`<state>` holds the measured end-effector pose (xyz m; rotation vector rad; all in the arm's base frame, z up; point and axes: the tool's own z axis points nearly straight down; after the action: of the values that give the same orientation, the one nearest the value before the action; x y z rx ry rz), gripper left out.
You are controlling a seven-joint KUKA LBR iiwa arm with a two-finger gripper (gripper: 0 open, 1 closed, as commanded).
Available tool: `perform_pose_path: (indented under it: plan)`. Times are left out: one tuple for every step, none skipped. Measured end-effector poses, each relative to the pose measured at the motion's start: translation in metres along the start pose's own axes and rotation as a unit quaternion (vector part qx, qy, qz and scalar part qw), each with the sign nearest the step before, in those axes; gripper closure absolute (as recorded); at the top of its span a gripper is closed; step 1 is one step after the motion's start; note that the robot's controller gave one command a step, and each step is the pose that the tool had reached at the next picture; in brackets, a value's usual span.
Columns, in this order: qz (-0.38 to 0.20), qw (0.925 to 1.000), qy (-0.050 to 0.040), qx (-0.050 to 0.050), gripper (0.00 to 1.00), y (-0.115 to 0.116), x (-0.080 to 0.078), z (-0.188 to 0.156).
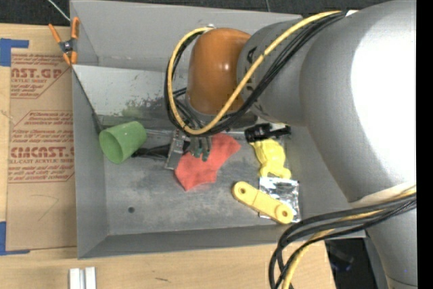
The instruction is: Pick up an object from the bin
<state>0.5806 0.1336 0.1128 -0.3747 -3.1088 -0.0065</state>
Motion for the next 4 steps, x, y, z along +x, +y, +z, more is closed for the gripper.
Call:
perform_pose_path:
  plan:
    - [0.000,1.0000,-0.0036,-0.002,1.00,0.001,-0.002,-0.020]
    - [0.000,1.0000,-0.0054,-0.003,1.00,0.002,-0.003,-0.028]
    - [0.000,1.0000,-0.0029,-0.002,1.00,0.001,-0.001,-0.032]
    - [0.000,1.0000,-0.0022,-0.002,1.00,0.001,-0.001,-0.048]
